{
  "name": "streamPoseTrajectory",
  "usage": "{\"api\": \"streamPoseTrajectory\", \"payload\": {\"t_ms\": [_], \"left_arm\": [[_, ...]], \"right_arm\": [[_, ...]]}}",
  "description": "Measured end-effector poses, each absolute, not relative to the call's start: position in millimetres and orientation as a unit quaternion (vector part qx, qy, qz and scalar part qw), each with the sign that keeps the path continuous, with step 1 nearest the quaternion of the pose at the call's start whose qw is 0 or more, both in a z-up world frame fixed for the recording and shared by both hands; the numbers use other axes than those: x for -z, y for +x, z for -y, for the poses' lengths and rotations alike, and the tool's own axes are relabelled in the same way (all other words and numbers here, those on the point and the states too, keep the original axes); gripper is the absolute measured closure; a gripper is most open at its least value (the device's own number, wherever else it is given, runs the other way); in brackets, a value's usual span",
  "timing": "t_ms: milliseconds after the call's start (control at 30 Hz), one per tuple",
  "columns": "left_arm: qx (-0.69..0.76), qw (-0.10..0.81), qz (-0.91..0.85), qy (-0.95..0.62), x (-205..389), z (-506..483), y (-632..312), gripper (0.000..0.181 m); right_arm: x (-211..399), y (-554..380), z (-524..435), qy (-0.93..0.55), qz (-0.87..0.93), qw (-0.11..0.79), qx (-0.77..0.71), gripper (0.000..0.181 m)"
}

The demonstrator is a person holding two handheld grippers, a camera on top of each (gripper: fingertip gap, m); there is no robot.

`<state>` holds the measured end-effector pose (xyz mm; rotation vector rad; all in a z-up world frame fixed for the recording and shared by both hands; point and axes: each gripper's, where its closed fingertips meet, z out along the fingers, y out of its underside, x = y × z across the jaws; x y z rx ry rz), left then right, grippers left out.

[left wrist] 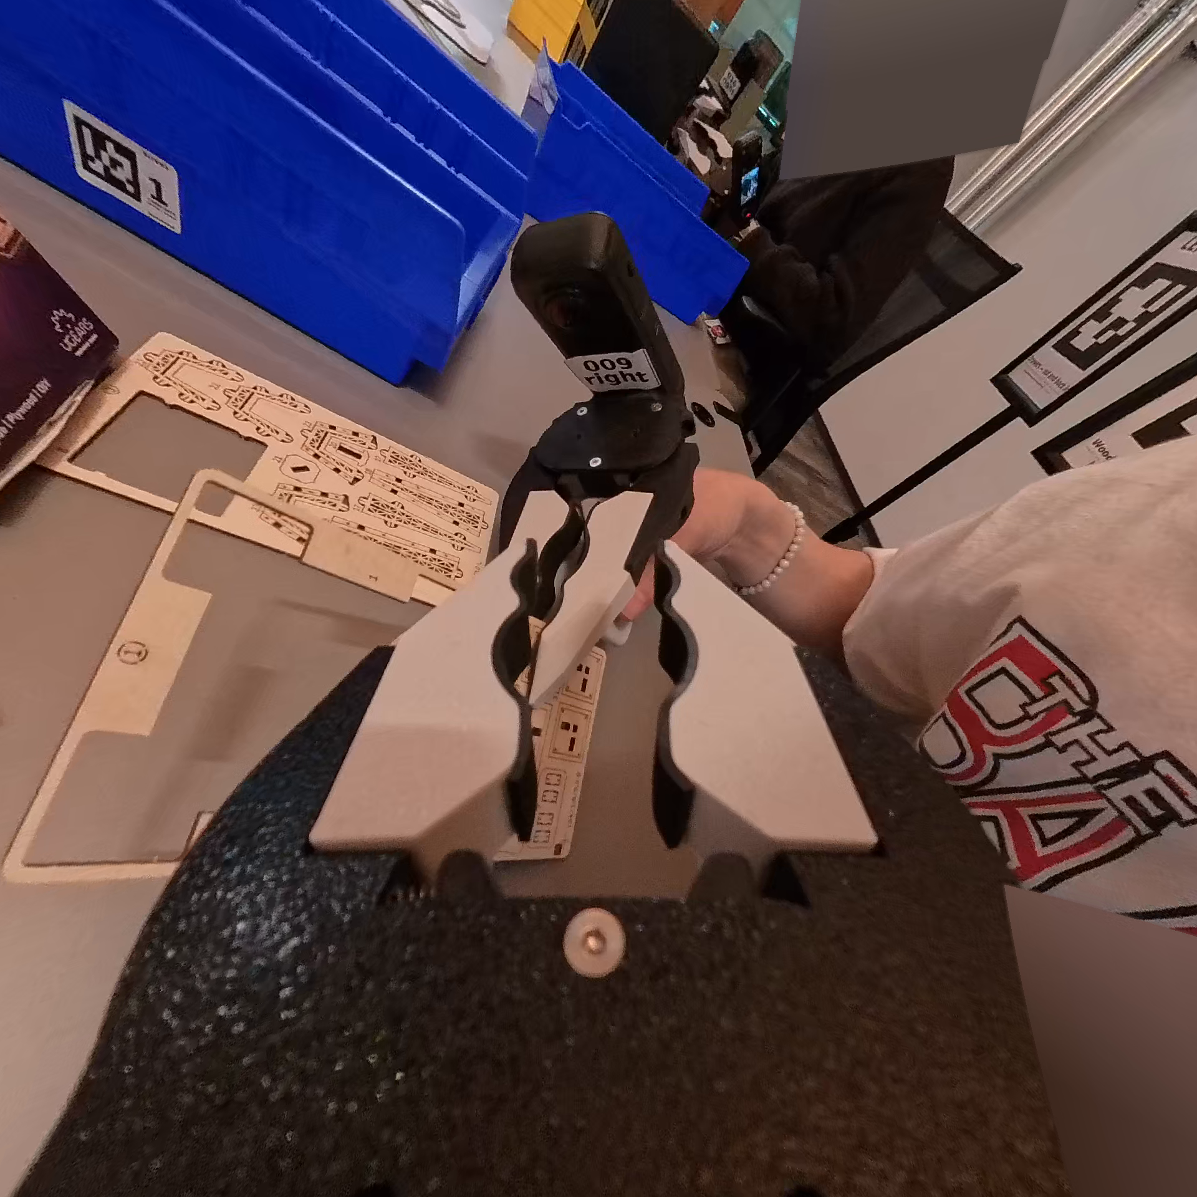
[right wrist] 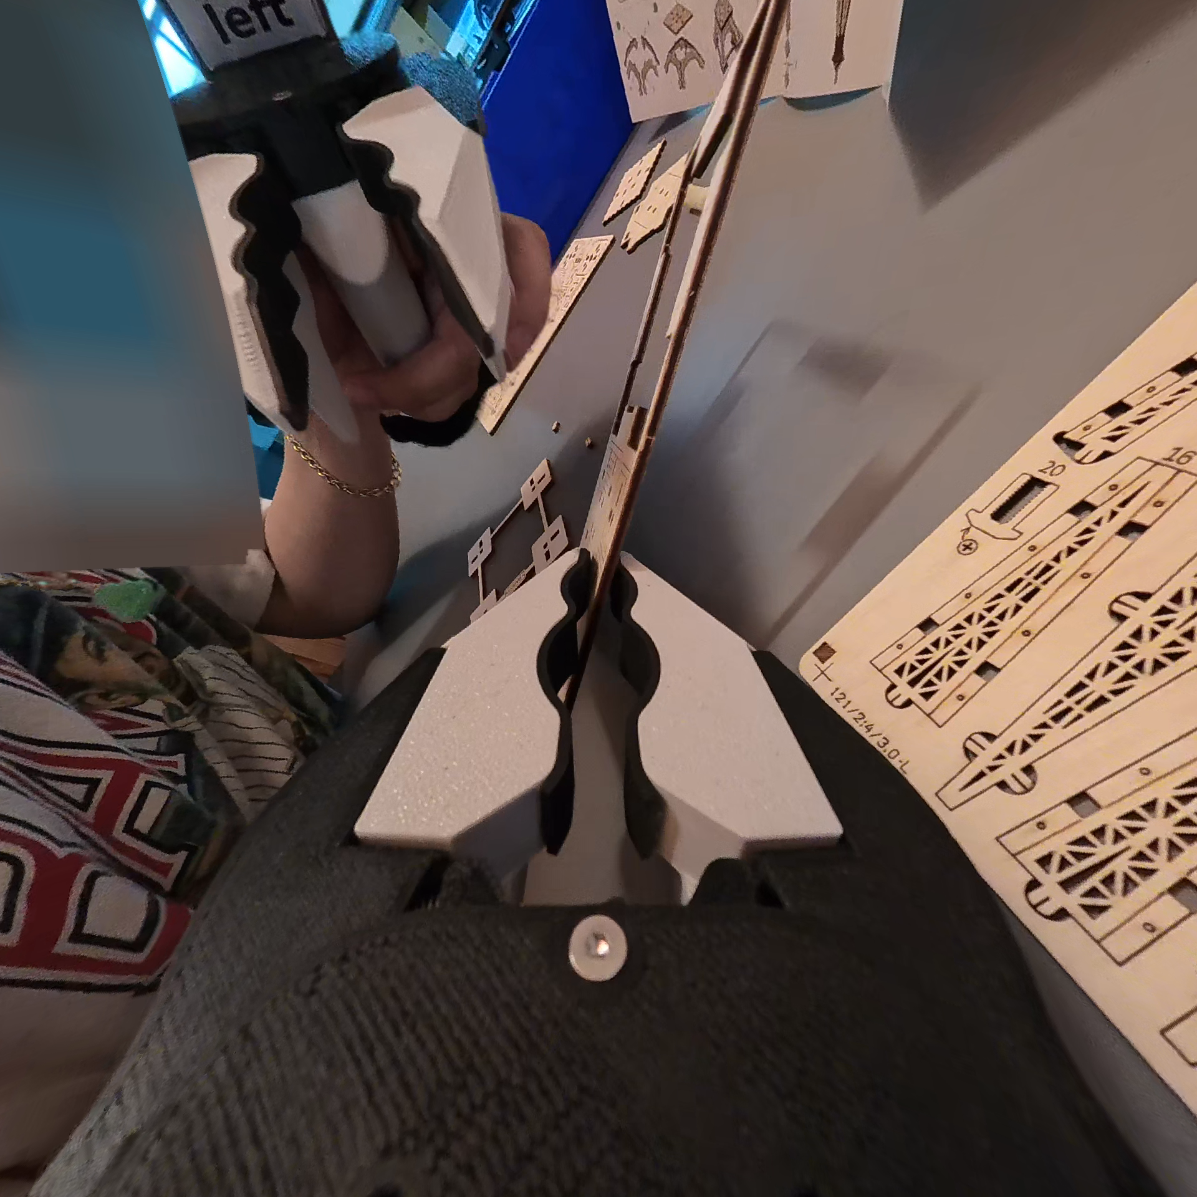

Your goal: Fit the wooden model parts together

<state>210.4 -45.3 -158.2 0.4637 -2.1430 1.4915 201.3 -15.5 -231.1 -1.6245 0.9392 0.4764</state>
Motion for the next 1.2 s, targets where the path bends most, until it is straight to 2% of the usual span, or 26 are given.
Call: {"api": "streamPoseTrajectory", "payload": {"t_ms": [300,667,1200], "left_arm": [[-0.527,0.199,0.810,0.165,159.1,28.3,218.7,0.148],[-0.524,0.034,0.818,0.234,135.4,-53.5,275.8,0.154],[-0.522,0.014,0.824,0.221,127.7,-50.1,270.7,0.154]], "right_arm": [[233.2,201.9,15.2,-0.694,-0.404,0.562,-0.201,0.177],[233.9,202.5,15.3,-0.697,-0.405,0.559,-0.193,0.177],[236.6,202.9,14.6,-0.701,-0.409,0.552,-0.192,0.176]]}}
